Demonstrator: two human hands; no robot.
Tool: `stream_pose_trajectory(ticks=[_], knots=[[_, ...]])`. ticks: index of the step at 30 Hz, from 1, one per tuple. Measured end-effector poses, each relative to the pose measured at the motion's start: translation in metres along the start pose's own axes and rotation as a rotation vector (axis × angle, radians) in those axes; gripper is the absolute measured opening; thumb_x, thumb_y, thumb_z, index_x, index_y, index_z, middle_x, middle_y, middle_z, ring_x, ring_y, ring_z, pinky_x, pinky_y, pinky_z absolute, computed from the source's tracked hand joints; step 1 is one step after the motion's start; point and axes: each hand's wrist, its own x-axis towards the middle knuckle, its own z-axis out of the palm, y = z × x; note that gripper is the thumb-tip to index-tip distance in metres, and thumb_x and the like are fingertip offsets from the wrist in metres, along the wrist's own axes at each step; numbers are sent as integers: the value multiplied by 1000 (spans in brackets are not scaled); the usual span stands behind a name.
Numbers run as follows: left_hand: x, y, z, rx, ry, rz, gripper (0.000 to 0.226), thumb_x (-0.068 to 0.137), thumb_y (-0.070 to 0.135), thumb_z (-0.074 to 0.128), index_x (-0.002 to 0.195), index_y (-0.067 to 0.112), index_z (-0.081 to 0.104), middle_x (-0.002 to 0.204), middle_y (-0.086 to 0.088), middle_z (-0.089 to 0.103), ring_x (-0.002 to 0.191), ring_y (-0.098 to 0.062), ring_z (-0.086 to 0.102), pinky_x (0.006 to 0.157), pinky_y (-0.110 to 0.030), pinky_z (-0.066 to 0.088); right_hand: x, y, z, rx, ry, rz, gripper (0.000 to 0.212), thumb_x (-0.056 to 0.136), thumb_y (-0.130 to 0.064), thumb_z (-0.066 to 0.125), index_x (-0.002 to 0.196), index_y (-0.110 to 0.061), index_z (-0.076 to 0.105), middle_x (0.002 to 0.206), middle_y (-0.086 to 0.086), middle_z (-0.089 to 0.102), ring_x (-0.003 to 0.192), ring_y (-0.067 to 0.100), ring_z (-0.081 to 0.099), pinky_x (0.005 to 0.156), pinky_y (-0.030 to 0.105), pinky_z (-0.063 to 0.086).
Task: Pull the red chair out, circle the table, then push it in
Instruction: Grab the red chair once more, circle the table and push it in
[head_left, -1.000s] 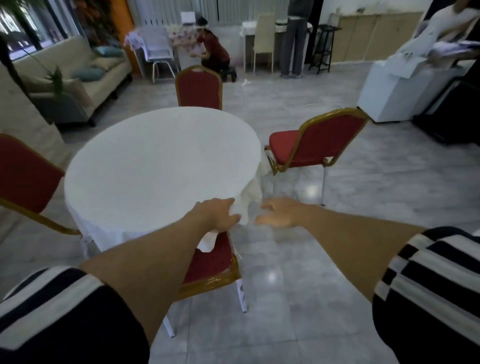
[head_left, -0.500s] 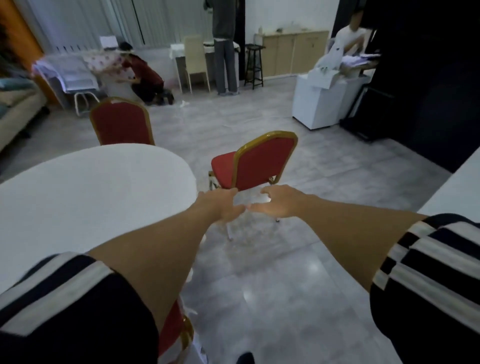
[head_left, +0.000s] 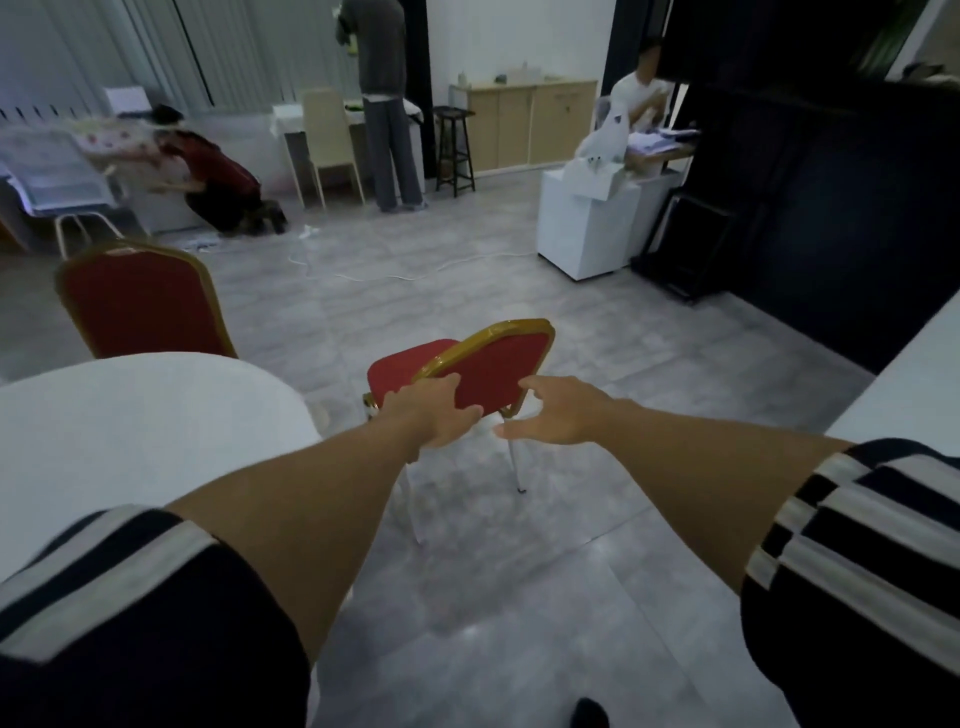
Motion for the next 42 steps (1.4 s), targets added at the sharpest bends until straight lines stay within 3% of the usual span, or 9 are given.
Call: stream_pose_trajectory(ticks=[5,9,15,24,28,32,35,38,42], knots=[[65,0,2,-35,15,-34,71,92,67,54,151,28,45,139,-7,64,122,-33,62,106,-56,49,65,27,-25,-51,12,-40,118,76,-78,74,166,-20,26,170,6,36,153,28,38,121,48,37],[120,7,1,-43,-7,-80,80,90,68,58,158,33,35,144,-9,61,128,-36,59,109,-57,46,114,49,-51,-59,-34,-70,119,73,-75,79,166,-23,26,167,5,40,150,29,43,119,47,41],[192,14,2,-20,-36,-139,94,92,68,57,166,23,21,164,-12,41,147,-36,42,117,-59,36,192,78,-83,-15,-71,-172,86,61,-59,89,139,-45,55,113,-15,74,85,6,75,80,27,56],[283,-1,9,-64,-55,-194,101,89,65,65,166,19,19,163,-13,42,146,-35,44,117,-56,38,298,78,-102,-216,-65,-220,108,73,-57,89,160,-22,35,156,7,51,142,32,49,117,50,37],[322,-12,19,-110,-109,-207,99,89,76,54,165,19,26,162,-13,44,145,-35,46,117,-54,38,350,81,-94,-270,-128,-221,118,71,-58,90,165,-23,27,159,8,48,145,31,47,120,52,33],[338,-23,36,-295,-273,-190,100,73,96,40,147,30,58,140,-4,65,122,-31,63,106,-47,50,386,86,-65,-301,-266,-231,112,70,-59,89,162,-29,33,153,2,55,136,29,56,115,50,40],[335,-30,50,-324,-368,-93,72,82,78,64,138,32,61,122,4,70,104,-19,66,93,-36,53,399,87,-39,-346,-307,-267,82,76,-54,85,149,-36,52,131,-5,67,117,24,65,108,48,46],[335,-40,56,-261,-319,-102,44,89,47,66,131,35,65,109,4,74,95,-22,71,91,-43,58,412,89,-32,-380,-311,-319,50,88,-40,75,136,-43,64,111,-8,70,99,21,66,97,44,53],[335,-39,55,-197,-311,-172,47,85,26,55,127,44,66,104,1,75,94,-27,71,89,-43,59,423,95,-35,-405,-352,-377,48,93,-24,63,134,-47,67,101,-5,71,86,21,68,78,37,58]])
